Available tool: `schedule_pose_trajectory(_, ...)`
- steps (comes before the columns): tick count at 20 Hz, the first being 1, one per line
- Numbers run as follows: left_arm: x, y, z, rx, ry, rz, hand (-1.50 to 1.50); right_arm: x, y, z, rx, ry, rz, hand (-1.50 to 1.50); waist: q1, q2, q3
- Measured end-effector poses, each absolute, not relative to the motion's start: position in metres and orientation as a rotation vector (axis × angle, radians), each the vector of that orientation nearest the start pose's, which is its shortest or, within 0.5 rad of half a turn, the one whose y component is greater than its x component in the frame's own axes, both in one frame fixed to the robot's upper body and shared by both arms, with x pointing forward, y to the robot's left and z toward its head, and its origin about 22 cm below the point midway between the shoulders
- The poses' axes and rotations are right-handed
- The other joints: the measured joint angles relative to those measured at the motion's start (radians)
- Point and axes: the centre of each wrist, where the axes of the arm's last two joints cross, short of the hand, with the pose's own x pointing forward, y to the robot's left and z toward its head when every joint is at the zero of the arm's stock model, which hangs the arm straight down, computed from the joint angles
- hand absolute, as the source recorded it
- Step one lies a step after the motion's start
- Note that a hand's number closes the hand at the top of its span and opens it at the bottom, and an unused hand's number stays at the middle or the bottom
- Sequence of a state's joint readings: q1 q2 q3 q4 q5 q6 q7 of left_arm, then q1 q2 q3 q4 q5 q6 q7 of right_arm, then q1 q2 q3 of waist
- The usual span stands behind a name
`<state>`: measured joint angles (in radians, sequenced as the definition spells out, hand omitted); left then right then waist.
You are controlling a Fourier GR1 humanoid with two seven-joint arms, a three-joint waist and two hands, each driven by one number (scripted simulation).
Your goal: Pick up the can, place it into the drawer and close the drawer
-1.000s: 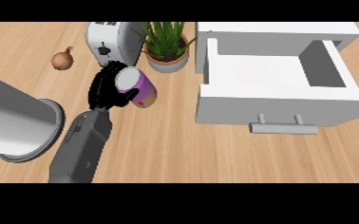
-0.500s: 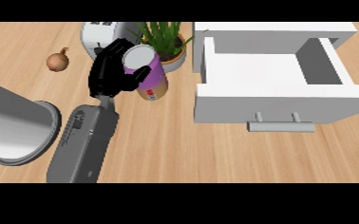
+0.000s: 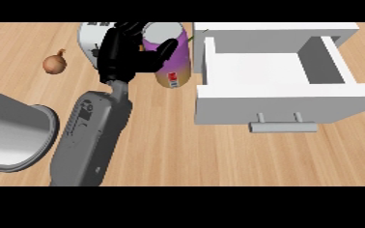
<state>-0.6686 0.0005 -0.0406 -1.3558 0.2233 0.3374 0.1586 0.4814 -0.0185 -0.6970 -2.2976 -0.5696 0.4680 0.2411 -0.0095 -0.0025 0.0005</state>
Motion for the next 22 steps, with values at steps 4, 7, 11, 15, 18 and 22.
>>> schedule_pose_trajectory(4,0.368,0.106,0.153,-0.218,-1.729,0.131,1.50,0.058,-0.363,0.118,-0.164,-1.782,-0.146,-1.50,-0.006,0.002,0.000)
schedule_pose_trajectory(7,0.378,0.092,0.169,-0.210,-1.731,0.124,1.50,0.064,-0.362,0.115,-0.158,-1.785,-0.141,-1.50,-0.008,0.003,0.000)
schedule_pose_trajectory(11,0.383,0.073,0.185,-0.205,-1.735,0.111,1.50,0.066,-0.364,0.111,-0.149,-1.787,-0.143,-1.50,-0.009,0.003,0.000)
schedule_pose_trajectory(15,0.398,0.058,0.197,-0.194,-1.740,0.100,1.50,0.068,-0.365,0.113,-0.148,-1.792,-0.141,-1.50,-0.015,0.005,0.000)
schedule_pose_trajectory(18,0.403,0.043,0.203,-0.191,-1.733,0.092,1.50,0.070,-0.363,0.112,-0.147,-1.790,-0.133,-1.50,-0.021,0.006,0.000)
schedule_pose_trajectory(22,0.408,0.025,0.210,-0.184,-1.729,0.082,1.50,0.078,-0.358,0.116,-0.145,-1.794,-0.124,-1.50,-0.026,0.008,0.000)
